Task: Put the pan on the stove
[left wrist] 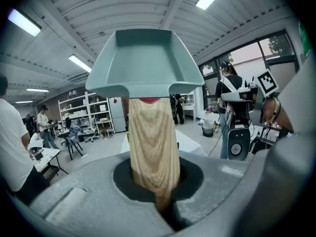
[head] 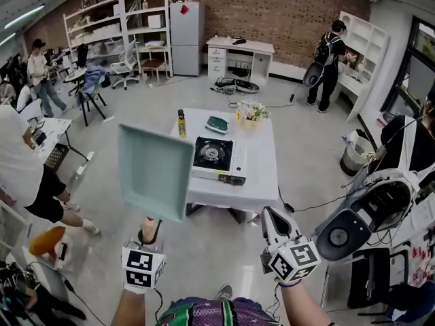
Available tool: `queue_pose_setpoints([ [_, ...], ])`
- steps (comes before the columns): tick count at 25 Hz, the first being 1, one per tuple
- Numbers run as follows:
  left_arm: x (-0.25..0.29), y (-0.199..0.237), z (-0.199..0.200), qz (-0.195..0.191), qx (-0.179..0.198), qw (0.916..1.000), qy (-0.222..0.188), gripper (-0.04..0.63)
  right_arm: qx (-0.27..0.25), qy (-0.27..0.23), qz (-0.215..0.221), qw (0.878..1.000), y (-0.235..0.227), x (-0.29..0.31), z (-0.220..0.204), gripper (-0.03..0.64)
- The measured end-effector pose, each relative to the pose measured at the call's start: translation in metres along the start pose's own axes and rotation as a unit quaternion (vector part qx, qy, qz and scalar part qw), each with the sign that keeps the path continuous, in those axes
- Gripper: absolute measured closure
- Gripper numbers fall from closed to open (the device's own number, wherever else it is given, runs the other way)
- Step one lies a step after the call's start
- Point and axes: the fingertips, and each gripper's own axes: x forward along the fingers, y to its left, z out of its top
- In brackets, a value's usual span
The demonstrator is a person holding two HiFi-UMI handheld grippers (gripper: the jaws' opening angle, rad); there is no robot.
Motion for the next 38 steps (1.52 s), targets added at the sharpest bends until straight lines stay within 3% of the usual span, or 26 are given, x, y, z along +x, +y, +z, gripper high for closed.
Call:
queue_pose_setpoints([
  [8,0.028,-0.014,-0.001,0.015,-0.012,0.9997,0.014,0.581,0.002,0.006,0.025,1.0,-0.03,0.023,-0.008,0.615],
  [18,0.066,-0.02,0.014,0.019,0.012,0.999,0.038,0.581,0.027,0.021,0.028,0.999,-0.067,0.046,-0.018,0.615],
  [38,0.194,0.074,0.038,-0.059,0.064,0.9956,0.034,0.581,0.007,0.013,-0.038,0.999,-0.083,0.176,0.002,0.615],
])
